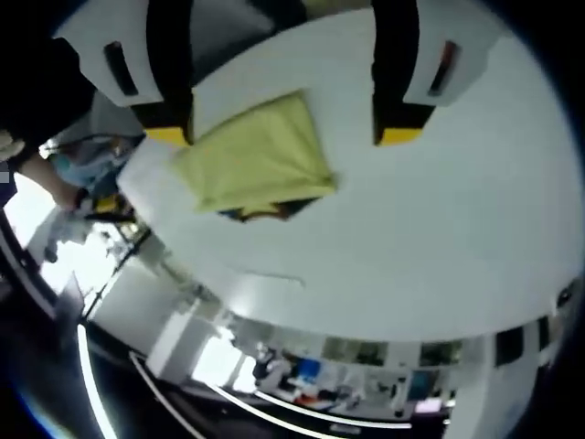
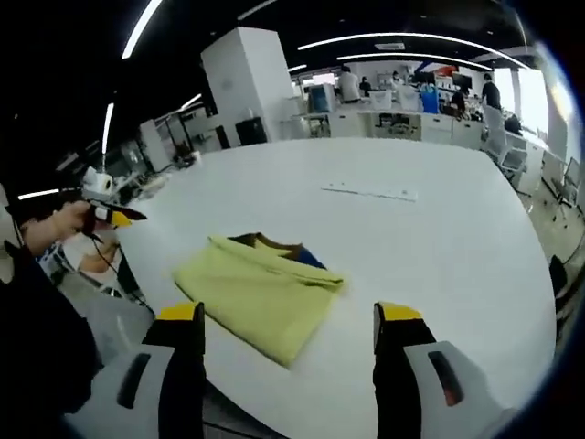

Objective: Fold the garment on the visible template until the final outline fits inside the template.

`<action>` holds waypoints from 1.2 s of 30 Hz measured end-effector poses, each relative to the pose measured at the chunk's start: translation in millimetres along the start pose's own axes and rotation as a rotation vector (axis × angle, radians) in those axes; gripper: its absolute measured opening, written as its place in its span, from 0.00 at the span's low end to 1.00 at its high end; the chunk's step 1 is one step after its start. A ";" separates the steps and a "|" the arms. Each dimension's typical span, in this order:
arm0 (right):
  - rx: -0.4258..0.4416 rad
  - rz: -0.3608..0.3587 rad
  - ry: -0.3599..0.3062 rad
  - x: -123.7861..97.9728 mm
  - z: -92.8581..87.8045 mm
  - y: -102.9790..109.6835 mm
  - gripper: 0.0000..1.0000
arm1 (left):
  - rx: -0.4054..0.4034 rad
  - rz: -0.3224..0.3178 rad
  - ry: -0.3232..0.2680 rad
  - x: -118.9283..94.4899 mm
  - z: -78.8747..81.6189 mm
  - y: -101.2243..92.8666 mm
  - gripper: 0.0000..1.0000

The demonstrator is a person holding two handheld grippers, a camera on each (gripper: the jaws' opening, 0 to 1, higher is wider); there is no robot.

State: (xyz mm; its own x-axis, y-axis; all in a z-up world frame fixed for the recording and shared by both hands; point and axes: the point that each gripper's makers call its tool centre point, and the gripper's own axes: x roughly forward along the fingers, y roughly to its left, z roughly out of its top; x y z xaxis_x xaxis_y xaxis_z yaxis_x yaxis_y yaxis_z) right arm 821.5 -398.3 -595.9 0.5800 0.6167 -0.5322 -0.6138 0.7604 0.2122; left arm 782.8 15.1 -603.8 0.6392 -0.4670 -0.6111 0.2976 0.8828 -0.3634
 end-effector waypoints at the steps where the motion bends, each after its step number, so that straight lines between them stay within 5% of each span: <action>1: 0.008 0.002 -0.010 -2.6 0.8 2.2 0.78 | -0.002 0.001 -0.003 -3.6 -3.6 -2.0 0.78; 8: 0.035 0.023 -0.055 -20.2 0.0 20.1 0.90 | 0.003 -0.002 0.013 -15.7 -21.7 -8.4 0.87; 14: 0.040 0.028 -0.041 -29.5 -10.7 30.6 0.99 | -0.030 0.000 -0.019 -25.2 -18.1 -5.8 0.90; 36: 0.071 0.019 -0.020 -31.8 -24.1 31.0 1.00 | 0.008 0.014 0.025 -30.4 -25.5 3.2 0.99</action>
State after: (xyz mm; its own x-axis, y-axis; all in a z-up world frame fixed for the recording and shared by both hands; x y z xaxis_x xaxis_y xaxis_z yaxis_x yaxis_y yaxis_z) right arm 771.1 -399.3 -592.1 0.5794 0.6347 -0.5113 -0.5859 0.7605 0.2800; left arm 746.3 30.8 -604.3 0.6254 -0.4552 -0.6338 0.2942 0.8898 -0.3488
